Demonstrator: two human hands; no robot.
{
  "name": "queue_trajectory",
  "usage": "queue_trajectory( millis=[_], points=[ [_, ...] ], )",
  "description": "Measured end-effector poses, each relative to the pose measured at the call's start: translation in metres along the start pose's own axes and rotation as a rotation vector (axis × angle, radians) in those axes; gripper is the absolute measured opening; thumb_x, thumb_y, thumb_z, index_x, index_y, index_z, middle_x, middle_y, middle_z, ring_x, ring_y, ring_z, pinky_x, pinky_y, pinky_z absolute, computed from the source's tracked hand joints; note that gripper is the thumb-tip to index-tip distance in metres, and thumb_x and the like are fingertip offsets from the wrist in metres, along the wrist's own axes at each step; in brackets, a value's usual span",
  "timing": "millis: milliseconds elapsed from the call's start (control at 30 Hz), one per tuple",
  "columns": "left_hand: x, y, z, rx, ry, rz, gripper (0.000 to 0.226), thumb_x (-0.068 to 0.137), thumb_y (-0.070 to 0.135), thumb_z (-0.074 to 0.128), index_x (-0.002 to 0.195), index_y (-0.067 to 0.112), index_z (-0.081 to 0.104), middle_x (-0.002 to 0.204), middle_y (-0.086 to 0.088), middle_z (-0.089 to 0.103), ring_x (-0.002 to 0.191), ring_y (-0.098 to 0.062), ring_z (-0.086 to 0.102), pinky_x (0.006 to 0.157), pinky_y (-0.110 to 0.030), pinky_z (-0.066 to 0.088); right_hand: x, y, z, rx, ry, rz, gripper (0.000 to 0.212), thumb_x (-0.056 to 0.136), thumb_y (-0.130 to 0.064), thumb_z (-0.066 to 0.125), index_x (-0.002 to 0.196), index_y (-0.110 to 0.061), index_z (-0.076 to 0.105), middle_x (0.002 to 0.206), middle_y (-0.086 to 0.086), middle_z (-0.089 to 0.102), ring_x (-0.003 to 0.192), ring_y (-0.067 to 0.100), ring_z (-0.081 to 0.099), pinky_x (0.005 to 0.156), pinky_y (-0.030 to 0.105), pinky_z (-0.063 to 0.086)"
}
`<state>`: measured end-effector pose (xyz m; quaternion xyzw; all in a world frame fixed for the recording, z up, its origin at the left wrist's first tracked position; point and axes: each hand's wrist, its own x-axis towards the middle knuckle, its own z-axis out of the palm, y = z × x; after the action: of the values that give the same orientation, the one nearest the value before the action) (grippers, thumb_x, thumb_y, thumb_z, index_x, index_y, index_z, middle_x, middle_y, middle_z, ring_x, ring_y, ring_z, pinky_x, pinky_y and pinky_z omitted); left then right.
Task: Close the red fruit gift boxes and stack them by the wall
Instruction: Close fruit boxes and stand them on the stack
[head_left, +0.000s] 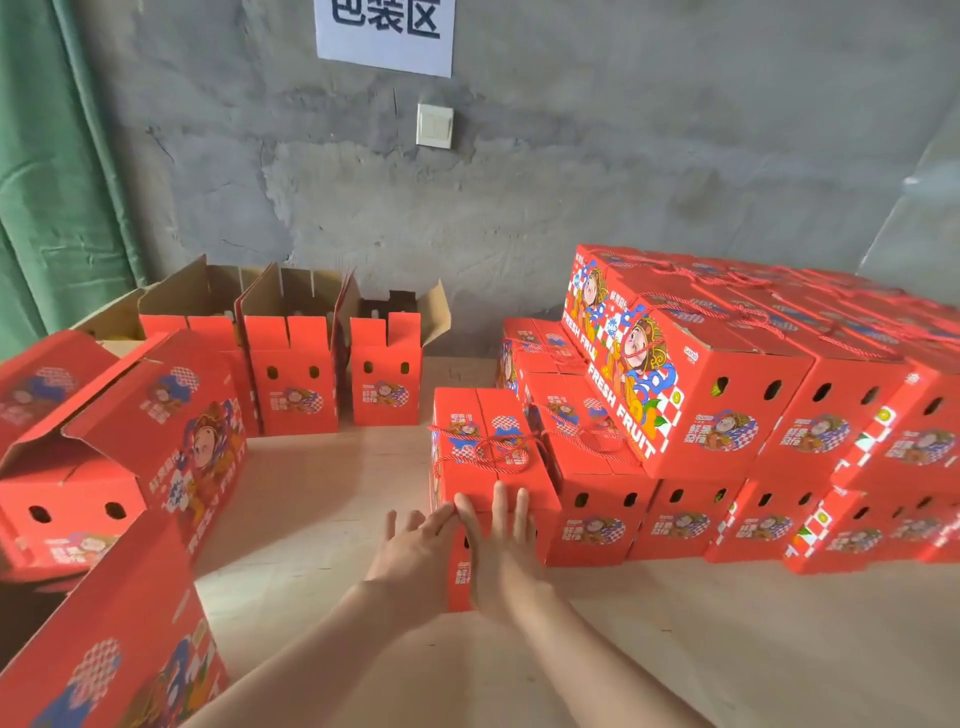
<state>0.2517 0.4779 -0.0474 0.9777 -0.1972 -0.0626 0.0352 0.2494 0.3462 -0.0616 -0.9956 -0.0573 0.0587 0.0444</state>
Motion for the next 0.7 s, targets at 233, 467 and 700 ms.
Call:
queue_trajectory(
  millis=[233, 467, 700],
  points=[
    [0.087, -0.028, -0.019, -0.038, 0.034, -0.044, 0.070, 0.086, 0.004, 0.041, 0.148, 0.021, 0.015, 0.157, 0.008, 0.015, 0.140, -0.023, 0.021, 0.117, -0.051, 0.005, 0.089, 0.014, -0.015, 0.045, -0.008, -0.017, 0.087, 0.087, -0.008, 0.046, 0.151, -0.031, -0.008, 0.153, 0.024, -0.026, 0.136, 0.052, -0.026, 0.117, 0.054, 0.002],
    [0.164, -0.094, -0.025, -0.002, 0.136, -0.105, 0.074, 0.095, 0.013, 0.040, 0.152, 0.029, -0.006, 0.159, 0.006, -0.014, 0.147, -0.022, -0.009, 0.118, -0.047, -0.001, 0.218, 0.043, -0.026, -0.088, 0.083, 0.066, 0.087, 0.092, -0.019, 0.048, 0.150, -0.027, -0.015, 0.151, 0.029, -0.023, 0.136, 0.055, -0.020, 0.114, 0.057, -0.002],
    [0.206, -0.168, -0.052, 0.056, 0.237, -0.284, 0.069, 0.094, 0.021, 0.047, 0.152, 0.022, 0.008, 0.160, 0.000, -0.006, 0.147, -0.022, 0.000, 0.117, -0.044, 0.009, 0.296, 0.034, -0.007, -0.088, 0.337, 0.082, 0.083, 0.090, -0.020, 0.047, 0.151, -0.008, -0.008, 0.155, 0.028, -0.012, 0.141, 0.048, -0.015, 0.113, 0.053, -0.013]
  ],
)
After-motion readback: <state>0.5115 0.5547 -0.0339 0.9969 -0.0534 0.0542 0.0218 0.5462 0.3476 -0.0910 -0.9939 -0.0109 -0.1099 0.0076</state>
